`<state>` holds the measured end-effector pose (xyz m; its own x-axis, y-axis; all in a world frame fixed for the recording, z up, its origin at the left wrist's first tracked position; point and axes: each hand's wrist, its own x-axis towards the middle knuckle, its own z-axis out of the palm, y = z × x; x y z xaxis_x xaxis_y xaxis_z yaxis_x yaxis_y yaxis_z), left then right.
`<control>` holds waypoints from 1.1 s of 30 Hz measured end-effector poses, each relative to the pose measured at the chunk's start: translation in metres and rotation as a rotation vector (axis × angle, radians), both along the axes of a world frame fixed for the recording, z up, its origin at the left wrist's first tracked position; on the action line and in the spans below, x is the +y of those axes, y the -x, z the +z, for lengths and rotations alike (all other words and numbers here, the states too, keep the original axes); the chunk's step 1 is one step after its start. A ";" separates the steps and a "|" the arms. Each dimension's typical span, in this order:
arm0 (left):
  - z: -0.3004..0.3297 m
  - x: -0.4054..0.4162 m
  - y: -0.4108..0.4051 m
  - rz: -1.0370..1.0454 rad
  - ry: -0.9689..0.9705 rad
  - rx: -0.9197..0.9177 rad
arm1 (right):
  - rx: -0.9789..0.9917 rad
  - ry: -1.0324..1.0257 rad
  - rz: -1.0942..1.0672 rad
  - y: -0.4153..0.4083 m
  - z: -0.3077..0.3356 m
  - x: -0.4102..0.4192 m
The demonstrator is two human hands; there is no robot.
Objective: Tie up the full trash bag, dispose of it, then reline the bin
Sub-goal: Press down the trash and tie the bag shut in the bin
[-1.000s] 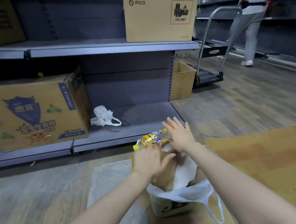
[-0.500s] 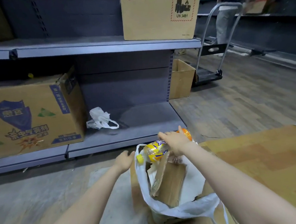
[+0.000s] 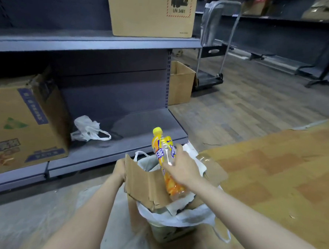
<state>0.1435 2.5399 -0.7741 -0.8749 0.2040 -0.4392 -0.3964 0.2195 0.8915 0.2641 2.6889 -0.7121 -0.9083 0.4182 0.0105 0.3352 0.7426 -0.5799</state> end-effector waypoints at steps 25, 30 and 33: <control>0.032 0.028 -0.058 0.137 0.184 0.282 | 0.066 -0.025 0.185 -0.028 -0.077 -0.038; 0.022 0.040 -0.065 -0.148 0.364 0.537 | 0.026 -0.139 0.355 -0.032 -0.057 0.001; 0.010 0.047 -0.073 -0.441 0.618 0.743 | 0.218 -0.414 0.243 -0.042 -0.056 0.027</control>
